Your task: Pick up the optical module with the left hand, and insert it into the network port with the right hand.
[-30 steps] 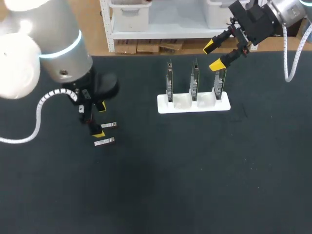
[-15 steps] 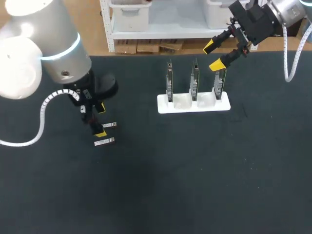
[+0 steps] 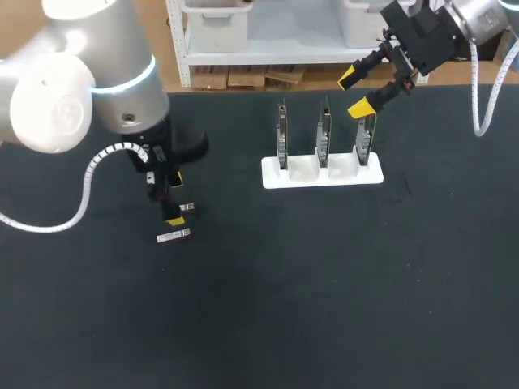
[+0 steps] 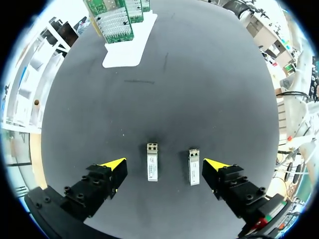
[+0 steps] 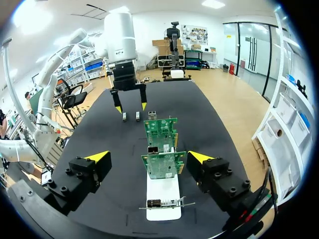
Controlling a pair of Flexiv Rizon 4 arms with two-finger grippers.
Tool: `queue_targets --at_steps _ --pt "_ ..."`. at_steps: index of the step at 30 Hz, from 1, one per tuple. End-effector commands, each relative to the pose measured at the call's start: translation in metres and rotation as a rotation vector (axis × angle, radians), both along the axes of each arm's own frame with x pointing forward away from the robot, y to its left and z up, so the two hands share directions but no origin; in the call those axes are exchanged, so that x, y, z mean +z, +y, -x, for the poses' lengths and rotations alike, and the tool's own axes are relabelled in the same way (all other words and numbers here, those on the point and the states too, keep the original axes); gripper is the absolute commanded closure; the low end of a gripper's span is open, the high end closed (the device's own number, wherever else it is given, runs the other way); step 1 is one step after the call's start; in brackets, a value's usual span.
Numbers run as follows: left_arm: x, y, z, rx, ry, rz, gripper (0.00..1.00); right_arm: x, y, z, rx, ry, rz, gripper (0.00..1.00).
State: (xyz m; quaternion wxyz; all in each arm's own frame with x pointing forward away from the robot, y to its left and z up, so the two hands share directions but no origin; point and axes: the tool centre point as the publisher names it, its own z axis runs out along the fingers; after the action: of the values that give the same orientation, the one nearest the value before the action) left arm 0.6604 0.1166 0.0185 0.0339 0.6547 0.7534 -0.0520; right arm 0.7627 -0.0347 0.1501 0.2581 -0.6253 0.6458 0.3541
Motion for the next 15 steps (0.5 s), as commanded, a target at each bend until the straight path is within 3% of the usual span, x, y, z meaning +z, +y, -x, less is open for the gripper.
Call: queue_targets --at_steps 1,3,6,15 --pt "0.000 -0.004 0.001 0.001 -0.004 -0.019 0.00 0.000 0.000 0.001 -0.002 -0.002 0.000 0.00" --pt "-0.001 -0.003 0.002 0.003 -0.008 -0.028 0.00 0.000 0.000 0.001 -0.002 -0.002 0.000 0.00" --pt "-0.006 0.001 0.003 0.004 -0.003 0.011 0.00 0.000 0.000 0.001 -0.002 -0.002 0.000 0.00" --pt "-0.014 0.005 0.005 0.016 0.010 -0.006 0.00 0.000 0.000 0.001 -0.002 -0.002 0.000 0.00"
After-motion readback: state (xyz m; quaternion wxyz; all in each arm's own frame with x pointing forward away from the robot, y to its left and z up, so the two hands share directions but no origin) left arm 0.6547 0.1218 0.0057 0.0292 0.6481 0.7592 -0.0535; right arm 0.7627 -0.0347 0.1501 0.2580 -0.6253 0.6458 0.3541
